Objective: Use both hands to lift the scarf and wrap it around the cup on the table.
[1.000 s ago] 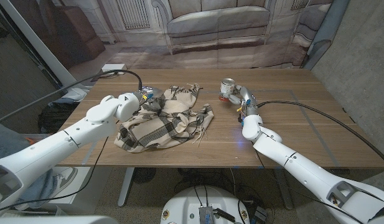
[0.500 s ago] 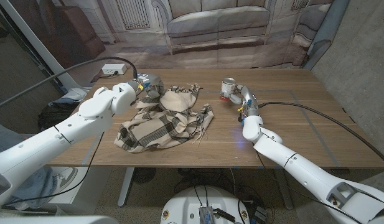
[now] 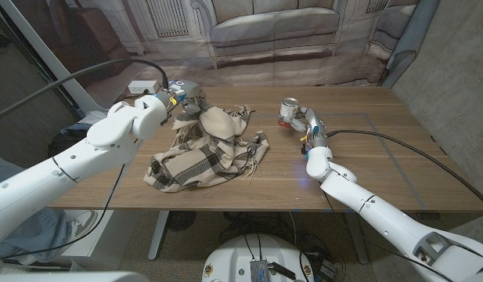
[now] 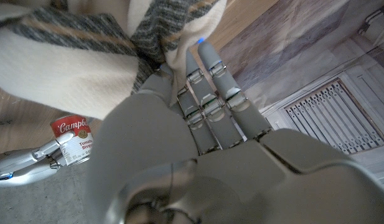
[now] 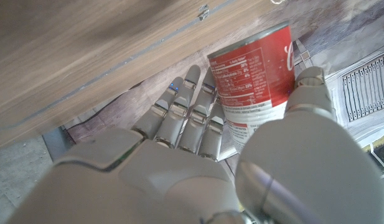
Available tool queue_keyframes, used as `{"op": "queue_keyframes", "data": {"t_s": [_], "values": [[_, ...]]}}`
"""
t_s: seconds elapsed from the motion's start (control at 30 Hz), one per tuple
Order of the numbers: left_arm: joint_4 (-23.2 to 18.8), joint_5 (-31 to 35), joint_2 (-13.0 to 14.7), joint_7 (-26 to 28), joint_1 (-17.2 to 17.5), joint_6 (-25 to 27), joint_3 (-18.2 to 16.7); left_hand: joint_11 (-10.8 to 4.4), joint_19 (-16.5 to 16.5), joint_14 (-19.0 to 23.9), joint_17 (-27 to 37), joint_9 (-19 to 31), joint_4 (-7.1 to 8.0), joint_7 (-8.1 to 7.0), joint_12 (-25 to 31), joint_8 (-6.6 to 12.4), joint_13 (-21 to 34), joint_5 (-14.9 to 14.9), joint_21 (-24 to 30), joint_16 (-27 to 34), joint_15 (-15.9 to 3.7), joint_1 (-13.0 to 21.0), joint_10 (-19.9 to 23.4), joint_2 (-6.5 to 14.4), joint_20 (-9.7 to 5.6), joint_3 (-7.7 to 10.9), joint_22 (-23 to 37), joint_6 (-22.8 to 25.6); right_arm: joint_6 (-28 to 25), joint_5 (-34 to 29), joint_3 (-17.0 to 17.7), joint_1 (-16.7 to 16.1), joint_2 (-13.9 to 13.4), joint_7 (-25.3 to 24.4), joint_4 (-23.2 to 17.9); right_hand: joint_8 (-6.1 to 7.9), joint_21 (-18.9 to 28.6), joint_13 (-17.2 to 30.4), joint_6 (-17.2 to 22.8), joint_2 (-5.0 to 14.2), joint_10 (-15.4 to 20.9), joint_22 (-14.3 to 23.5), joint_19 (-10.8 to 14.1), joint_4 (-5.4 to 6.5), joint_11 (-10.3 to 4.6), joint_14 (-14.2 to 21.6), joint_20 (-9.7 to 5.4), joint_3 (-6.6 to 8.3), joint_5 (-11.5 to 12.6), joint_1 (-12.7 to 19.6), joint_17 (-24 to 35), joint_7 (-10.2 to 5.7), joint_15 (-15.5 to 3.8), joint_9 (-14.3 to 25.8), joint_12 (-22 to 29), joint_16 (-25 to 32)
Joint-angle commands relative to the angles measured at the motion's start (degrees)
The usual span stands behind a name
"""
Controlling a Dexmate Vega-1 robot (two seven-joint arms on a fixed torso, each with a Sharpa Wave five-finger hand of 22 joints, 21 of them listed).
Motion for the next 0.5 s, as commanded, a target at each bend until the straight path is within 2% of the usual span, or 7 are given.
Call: {"op": "queue_keyframes", "data": {"t_s": [0.03,0.23,0.5], "values": [[-6.95,-0.69,0.75,0.79,1.08,0.3,-4.48,-2.0,0.15,0.17,0.11,-0.01,0.31,-0.09,0.29,0.39,0.5,-0.11,0.41,-0.14,0.06,0.05,2.91,0.15,0.45,0.25,-0.05,0.67,-1.1,-3.35,-0.75,0.32,-2.19,0.13,-2.57,0.22,0.31,0.06,4.51,13.18,7.25,0.34,0.3,2.26,-6.65,0.38,-5.42,3.05,-0.44,13.27,0.08,-4.27,-6.54,0.22,0.14,0.17],[-7.03,0.05,-1.45,2.51,-1.57,-3.7,-3.37,-1.93,0.0,0.65,0.19,-0.08,0.32,0.02,0.41,0.56,1.1,-0.1,0.47,-0.23,0.0,0.11,2.99,0.39,0.51,0.5,-0.04,0.86,-2.05,-5.9,-1.65,1.01,-3.01,0.9,-3.8,0.1,0.27,-0.01,4.38,13.35,7.04,0.36,0.22,2.37,-6.66,0.25,-5.5,3.16,-0.63,13.32,0.1,-4.4,-6.51,0.2,-0.04,0.07],[-6.22,4.38,-5.35,3.97,-5.95,-9.12,-0.41,-1.76,0.21,1.61,0.4,-0.16,0.39,-0.37,0.4,0.84,2.07,-0.09,0.76,-0.23,-0.07,0.02,2.35,0.49,0.16,0.72,0.01,1.18,-2.46,-7.21,-2.27,1.36,-3.45,2.63,-4.56,0.03,0.23,-0.09,4.4,13.53,6.84,0.37,0.16,2.41,-6.66,0.11,-5.6,3.32,-0.87,13.47,0.11,-4.43,-6.57,0.18,-0.23,-0.04]]}}
